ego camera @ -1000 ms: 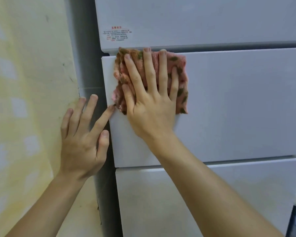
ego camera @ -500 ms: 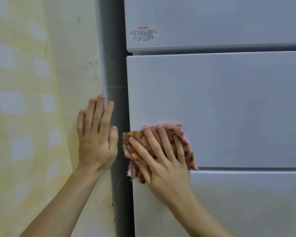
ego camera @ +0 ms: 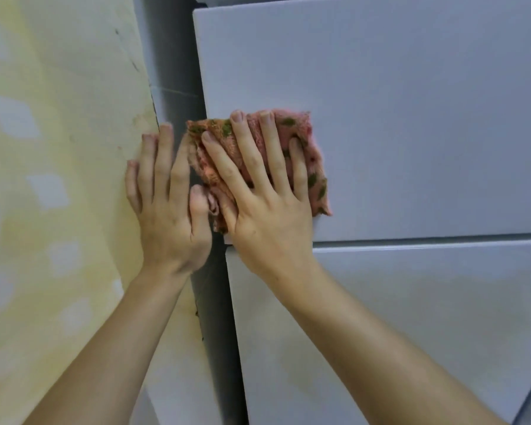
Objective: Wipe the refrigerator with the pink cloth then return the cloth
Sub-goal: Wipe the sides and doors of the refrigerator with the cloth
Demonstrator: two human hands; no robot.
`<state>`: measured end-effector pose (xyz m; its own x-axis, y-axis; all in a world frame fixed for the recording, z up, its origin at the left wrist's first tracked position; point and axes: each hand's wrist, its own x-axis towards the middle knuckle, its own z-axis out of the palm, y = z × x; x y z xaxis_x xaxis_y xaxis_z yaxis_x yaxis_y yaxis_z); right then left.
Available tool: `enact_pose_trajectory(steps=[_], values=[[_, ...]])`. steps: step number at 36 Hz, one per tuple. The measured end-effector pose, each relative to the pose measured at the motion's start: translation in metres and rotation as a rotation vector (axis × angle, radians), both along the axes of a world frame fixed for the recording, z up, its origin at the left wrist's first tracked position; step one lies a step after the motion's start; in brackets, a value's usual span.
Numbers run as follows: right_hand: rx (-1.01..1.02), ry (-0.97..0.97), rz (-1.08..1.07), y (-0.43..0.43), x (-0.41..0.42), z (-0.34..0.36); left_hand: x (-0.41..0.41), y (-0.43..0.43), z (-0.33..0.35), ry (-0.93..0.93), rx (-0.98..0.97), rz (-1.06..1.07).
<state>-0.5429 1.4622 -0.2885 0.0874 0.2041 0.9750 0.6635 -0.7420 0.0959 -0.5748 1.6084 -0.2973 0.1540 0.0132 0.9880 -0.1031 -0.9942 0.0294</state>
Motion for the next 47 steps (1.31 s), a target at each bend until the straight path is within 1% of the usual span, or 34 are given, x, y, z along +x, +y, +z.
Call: enact_pose_trajectory(steps=[5,9,13,17,19,22,25,29,31,36,40,47], values=[[-0.062,0.057,-0.012,-0.015,-0.002,-0.071,-0.001,-0.028,-0.049,0.035,-0.044,-0.088],[-0.114,0.045,0.006,-0.031,0.0,-0.102,-0.003,-0.041,-0.082,0.045,-0.134,-0.155],[-0.123,0.055,0.076,-0.046,0.006,-0.114,-0.002,-0.065,-0.087,0.045,-0.151,-0.205],[-0.094,0.07,0.092,-0.066,0.014,-0.122,0.003,-0.089,-0.094,0.089,-0.072,-0.058],[-0.067,0.055,0.066,-0.082,0.018,-0.125,0.006,-0.095,-0.101,0.108,-0.052,-0.048],[-0.026,0.036,-0.02,-0.107,0.023,-0.129,0.008,-0.098,-0.111,0.121,-0.069,-0.064],[0.002,0.059,-0.076,-0.126,0.026,-0.134,0.005,-0.096,-0.116,0.118,-0.081,-0.104],[0.06,0.117,-0.064,-0.132,0.024,-0.142,-0.005,-0.092,-0.118,0.113,-0.11,-0.213],[0.082,0.155,-0.041,-0.13,0.023,-0.144,-0.009,-0.088,-0.117,0.122,-0.101,-0.23],[0.138,0.238,-0.015,-0.113,0.018,-0.147,-0.011,-0.076,-0.124,0.182,-0.07,-0.165],[0.155,0.23,-0.039,-0.093,0.014,-0.157,-0.012,-0.065,-0.141,0.182,-0.067,-0.048],[0.067,0.219,-0.062,-0.079,0.011,-0.193,-0.013,-0.055,-0.154,0.206,-0.045,0.038]])
